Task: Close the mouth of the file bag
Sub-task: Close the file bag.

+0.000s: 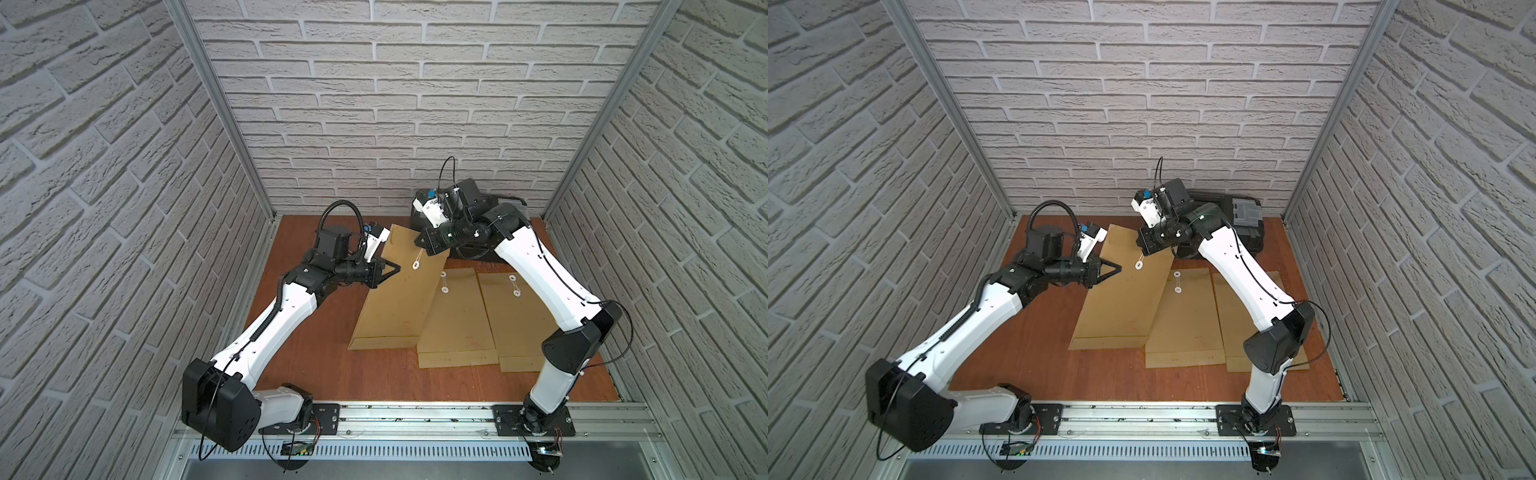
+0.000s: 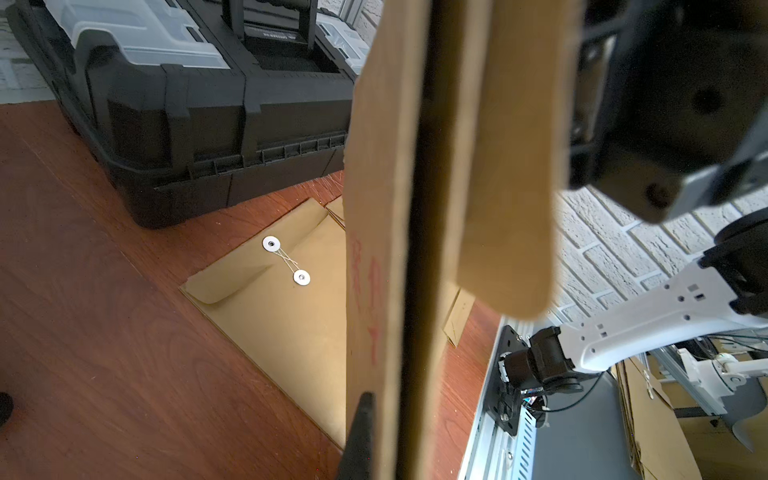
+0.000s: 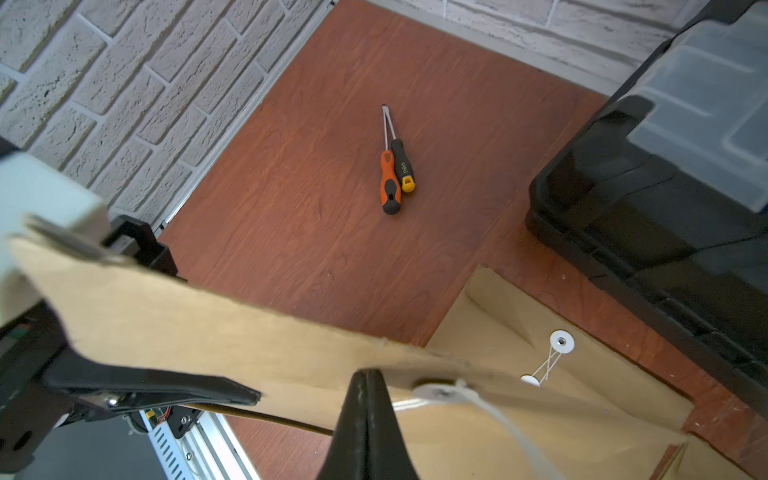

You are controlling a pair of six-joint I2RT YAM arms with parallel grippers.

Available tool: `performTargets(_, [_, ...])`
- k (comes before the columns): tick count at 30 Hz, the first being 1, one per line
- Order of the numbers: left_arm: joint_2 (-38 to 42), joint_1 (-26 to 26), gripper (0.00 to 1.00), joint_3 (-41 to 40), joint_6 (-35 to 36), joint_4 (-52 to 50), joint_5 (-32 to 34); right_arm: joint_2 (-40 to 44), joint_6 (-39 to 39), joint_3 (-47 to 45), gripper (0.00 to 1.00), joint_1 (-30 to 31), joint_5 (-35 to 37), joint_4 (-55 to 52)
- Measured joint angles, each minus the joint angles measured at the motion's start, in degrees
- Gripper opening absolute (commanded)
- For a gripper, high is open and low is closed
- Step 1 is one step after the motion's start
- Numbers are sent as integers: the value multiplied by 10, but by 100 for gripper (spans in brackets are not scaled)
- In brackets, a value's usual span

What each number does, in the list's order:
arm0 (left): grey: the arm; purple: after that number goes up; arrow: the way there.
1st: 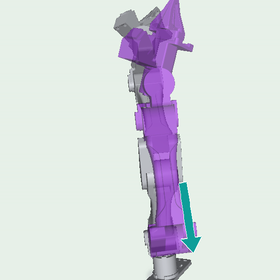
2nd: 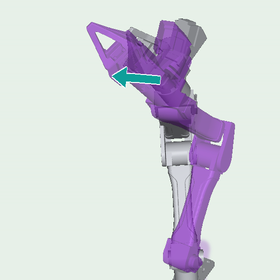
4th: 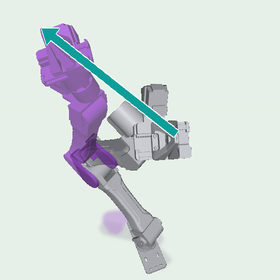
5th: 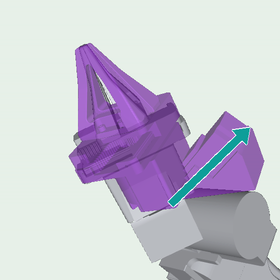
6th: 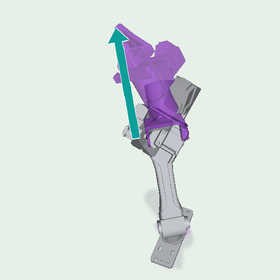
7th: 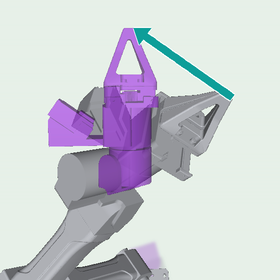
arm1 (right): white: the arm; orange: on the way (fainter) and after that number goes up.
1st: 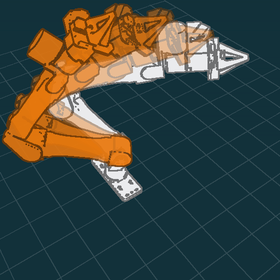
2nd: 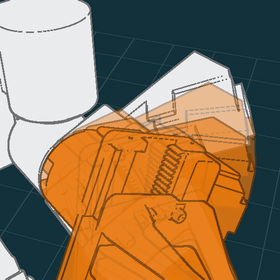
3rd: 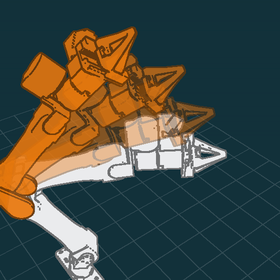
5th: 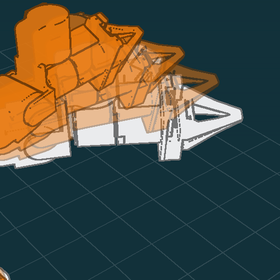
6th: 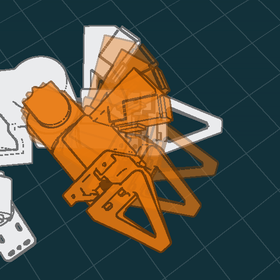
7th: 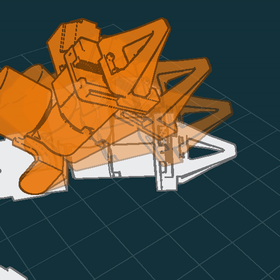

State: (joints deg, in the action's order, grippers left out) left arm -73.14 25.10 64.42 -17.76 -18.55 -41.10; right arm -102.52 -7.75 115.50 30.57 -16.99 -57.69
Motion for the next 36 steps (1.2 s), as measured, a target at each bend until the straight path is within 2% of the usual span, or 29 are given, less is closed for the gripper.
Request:
performTargets(6, [0,-10,0,0,-4,4,12,13,-31,-63,3,3,-59,42])
performTargets(11, [8,-26,0,-9,-12,31,25,55,-61,-122,24,6,-105,89])
performTargets(15, [20,-33,0,-18,-7,44,33,95,-71,-144,27,-6,-120,104])
performTargets(22, [25,-32,0,-22,1,58,34,170,-100,-200,29,-74,-89,152])
performTargets(29, [29,-20,0,-22,2,62,36,191,-152,-307,31,-71,-49,263])
performTargets(36, [29,-9,0,-22,7,61,37,175,-214,-298,39,-71,-48,323])
